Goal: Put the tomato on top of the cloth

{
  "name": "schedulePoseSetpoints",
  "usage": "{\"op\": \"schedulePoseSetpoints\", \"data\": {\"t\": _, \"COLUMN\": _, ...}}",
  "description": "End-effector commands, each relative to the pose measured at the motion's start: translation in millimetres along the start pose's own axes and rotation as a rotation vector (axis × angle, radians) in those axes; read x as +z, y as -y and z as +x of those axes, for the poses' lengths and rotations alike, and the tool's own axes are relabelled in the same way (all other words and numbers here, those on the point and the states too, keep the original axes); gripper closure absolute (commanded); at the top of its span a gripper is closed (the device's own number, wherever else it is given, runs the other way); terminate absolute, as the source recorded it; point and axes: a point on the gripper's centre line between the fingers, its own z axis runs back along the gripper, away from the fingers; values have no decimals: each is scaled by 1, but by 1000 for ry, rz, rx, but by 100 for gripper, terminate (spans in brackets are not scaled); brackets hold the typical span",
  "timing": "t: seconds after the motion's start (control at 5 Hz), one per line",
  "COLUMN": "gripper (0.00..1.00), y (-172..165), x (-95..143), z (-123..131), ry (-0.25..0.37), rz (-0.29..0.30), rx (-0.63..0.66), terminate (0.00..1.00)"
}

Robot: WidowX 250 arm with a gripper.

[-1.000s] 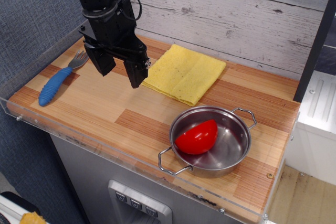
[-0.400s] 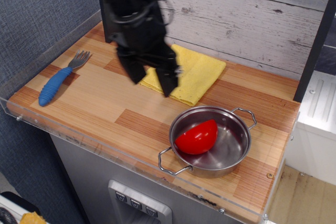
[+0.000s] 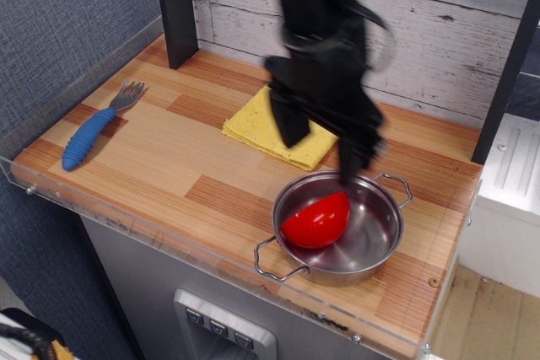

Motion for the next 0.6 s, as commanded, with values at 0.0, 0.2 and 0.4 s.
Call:
{"op": "schedulePoseSetpoints", "data": {"t": 0.0, "gripper": 0, "y": 29, "x": -13, "z": -2, "ry": -39, "rz": 67, "rx": -90, "terminate": 0}}
{"op": "schedulePoseSetpoints", "data": {"t": 0.2, "gripper": 0, "y": 29, "x": -27, "z": -6, "ry": -91, "rz": 112, "rx": -95, "terminate": 0}}
{"op": "schedulePoseSetpoints", "data": {"t": 0.4, "gripper": 0, "y": 23, "x": -42, "z": -11, "ry": -141, "rz": 145, "rx": -103, "terminate": 0}}
